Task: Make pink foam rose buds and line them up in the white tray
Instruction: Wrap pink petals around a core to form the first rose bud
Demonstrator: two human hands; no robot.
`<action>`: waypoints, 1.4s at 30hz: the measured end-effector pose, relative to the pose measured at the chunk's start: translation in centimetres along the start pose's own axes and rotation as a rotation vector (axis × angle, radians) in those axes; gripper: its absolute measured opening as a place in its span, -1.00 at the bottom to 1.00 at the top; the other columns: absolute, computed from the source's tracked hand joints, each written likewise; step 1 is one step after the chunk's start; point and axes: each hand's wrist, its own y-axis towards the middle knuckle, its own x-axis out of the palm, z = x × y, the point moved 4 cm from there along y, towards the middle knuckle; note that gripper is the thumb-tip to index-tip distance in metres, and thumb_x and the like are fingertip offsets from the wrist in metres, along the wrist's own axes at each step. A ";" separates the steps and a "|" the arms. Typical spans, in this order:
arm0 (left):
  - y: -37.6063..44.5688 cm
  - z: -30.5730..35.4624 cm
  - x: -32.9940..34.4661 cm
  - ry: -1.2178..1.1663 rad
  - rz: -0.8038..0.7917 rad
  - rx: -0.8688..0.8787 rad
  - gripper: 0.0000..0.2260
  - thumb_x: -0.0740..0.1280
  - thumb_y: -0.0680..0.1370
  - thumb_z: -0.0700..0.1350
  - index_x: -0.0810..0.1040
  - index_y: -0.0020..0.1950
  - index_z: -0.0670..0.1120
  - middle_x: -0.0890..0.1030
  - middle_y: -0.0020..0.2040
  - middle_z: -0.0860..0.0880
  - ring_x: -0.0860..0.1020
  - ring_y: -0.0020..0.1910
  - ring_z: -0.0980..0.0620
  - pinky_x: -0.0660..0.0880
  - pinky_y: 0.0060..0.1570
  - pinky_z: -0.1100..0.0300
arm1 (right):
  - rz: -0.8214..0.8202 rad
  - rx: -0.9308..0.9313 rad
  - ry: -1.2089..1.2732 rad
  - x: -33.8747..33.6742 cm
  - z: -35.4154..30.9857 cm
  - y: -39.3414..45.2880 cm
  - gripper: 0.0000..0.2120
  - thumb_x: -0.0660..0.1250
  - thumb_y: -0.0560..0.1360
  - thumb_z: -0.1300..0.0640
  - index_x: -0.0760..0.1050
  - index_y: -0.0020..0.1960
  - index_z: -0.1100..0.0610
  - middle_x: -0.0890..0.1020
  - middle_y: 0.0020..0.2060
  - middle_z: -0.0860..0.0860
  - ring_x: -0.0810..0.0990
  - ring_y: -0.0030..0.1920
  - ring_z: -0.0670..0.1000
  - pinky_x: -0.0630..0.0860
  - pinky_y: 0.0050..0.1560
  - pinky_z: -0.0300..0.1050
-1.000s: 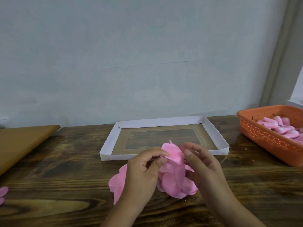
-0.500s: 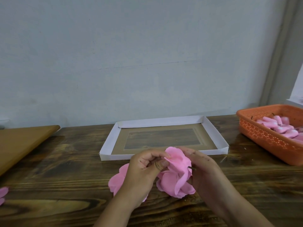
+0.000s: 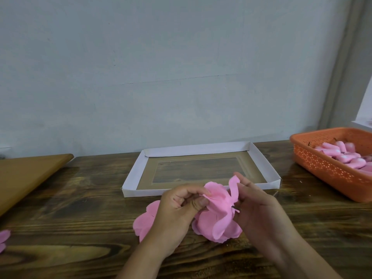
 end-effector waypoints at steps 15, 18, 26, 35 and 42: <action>-0.2 -0.3 0.2 0.128 -0.076 0.019 -0.89 0.46 0.45 -0.01 0.75 -0.10 0.20 0.74 -0.09 0.10 0.69 -0.04 0.13 0.58 -0.07 0.27 | 0.133 -0.025 -0.209 0.0 0.5 -0.3 -0.57 0.47 0.27 0.12 0.59 0.13 0.14 0.71 -0.14 0.16 0.68 -0.24 0.08 0.62 -0.34 -0.11; -0.2 -0.6 0.2 0.156 -0.088 0.013 -0.77 0.42 0.47 -0.15 0.75 -0.10 0.20 0.74 -0.10 0.09 0.69 -0.05 0.13 0.58 -0.06 0.26 | 0.145 -0.057 -0.286 -0.2 0.7 -0.3 -0.69 0.56 0.21 0.13 0.67 -0.05 0.06 0.73 -0.10 0.17 0.69 -0.23 0.07 0.58 -0.38 -0.13; 0.1 -1.1 0.0 0.201 -0.066 0.033 -0.87 0.44 0.43 0.03 0.74 -0.08 0.22 0.75 -0.07 0.08 0.70 -0.01 0.05 0.62 -0.04 0.17 | 0.201 -0.288 -0.567 0.2 0.0 -0.8 -0.78 0.51 0.35 -0.03 0.64 -0.22 0.13 0.68 -0.34 0.03 0.60 -0.40 -0.12 0.48 -0.44 -0.32; 0.3 -1.3 -0.7 0.272 0.044 0.057 -0.69 0.46 0.53 -0.25 0.73 -0.07 0.21 0.75 -0.09 0.06 0.71 -0.02 0.06 0.64 -0.01 0.17 | 0.127 -0.511 -0.849 1.0 -0.2 -1.3 -0.72 0.34 0.57 0.23 0.72 -0.12 -0.08 0.75 -0.19 -0.03 0.71 -0.13 -0.04 0.64 -0.11 -0.12; 0.2 -0.6 -1.0 0.428 0.105 0.111 -0.58 0.43 0.55 -0.29 0.69 -0.02 0.30 0.73 -0.08 0.19 0.69 0.00 0.13 0.62 -0.01 0.21 | 0.047 -0.609 -1.154 1.8 0.1 -2.0 -0.61 0.49 0.46 -0.01 0.55 0.12 -0.47 0.67 0.00 -0.38 0.62 0.10 -0.30 0.46 0.05 -0.48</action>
